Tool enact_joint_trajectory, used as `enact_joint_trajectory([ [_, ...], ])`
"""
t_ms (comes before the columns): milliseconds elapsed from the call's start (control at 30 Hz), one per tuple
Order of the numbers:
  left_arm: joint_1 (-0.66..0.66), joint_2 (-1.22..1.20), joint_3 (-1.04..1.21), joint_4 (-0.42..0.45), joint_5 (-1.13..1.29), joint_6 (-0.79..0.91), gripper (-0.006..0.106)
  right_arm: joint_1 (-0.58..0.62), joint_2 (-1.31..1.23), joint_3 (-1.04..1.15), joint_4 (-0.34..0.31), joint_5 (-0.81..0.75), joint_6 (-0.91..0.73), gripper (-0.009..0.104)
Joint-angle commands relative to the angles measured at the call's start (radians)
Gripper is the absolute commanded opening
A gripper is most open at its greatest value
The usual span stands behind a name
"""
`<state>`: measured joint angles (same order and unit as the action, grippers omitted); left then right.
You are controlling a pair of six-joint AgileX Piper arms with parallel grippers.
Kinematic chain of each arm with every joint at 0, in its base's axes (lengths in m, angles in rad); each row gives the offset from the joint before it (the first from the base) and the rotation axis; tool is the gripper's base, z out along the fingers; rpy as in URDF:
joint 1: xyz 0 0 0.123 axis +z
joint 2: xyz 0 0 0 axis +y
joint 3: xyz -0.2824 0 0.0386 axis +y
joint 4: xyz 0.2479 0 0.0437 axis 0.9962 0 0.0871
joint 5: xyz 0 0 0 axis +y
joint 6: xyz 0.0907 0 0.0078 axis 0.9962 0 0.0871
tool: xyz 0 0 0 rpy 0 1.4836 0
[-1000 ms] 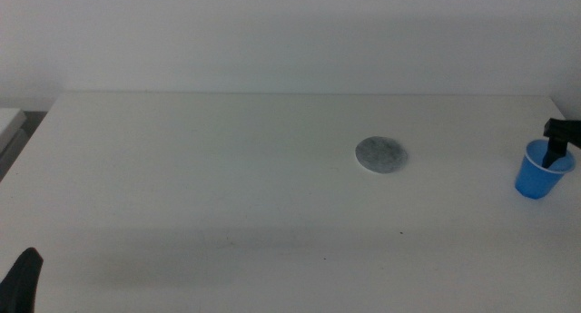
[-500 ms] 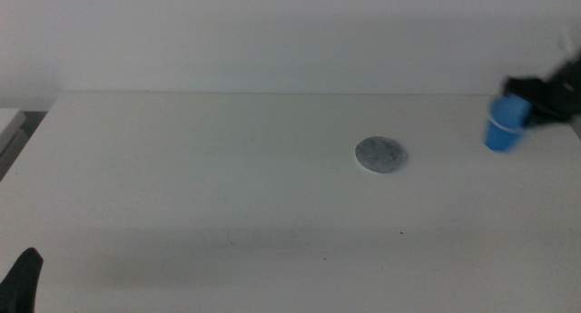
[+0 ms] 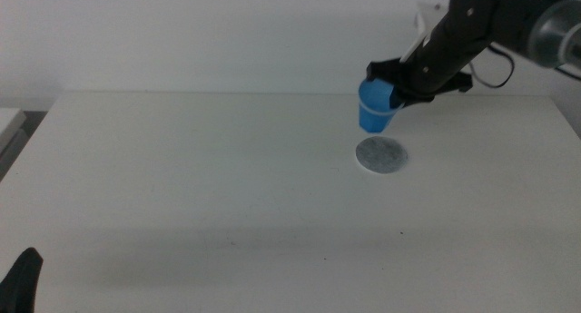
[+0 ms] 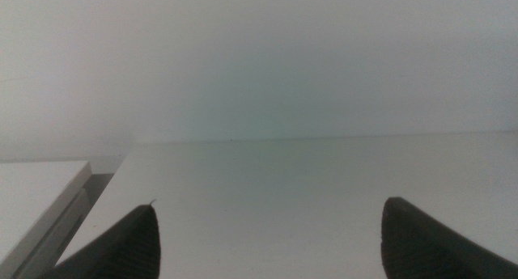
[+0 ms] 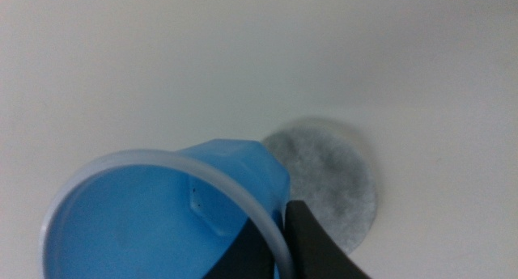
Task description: Place an empty cup on a cup mat.
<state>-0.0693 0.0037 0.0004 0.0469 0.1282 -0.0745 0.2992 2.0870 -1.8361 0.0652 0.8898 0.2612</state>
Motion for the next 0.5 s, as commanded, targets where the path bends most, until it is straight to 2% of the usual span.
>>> enact_joint_trajectory([
  [0,-0.001,-0.004,0.0,-0.002,-0.013,-0.003,0.094,0.002,0.025,-0.008,-0.01,0.002,0.004,0.001],
  [333,-0.001,-0.004,0.0,-0.002,-0.013,-0.003,0.094,0.0,0.091,-0.008,-0.028,0.0,0.011,0.001],
  [467,-0.001,-0.004,0.0,-0.002,-0.013,-0.003,0.094,0.0,0.101,-0.008,-0.094,0.0,0.081,0.001],
])
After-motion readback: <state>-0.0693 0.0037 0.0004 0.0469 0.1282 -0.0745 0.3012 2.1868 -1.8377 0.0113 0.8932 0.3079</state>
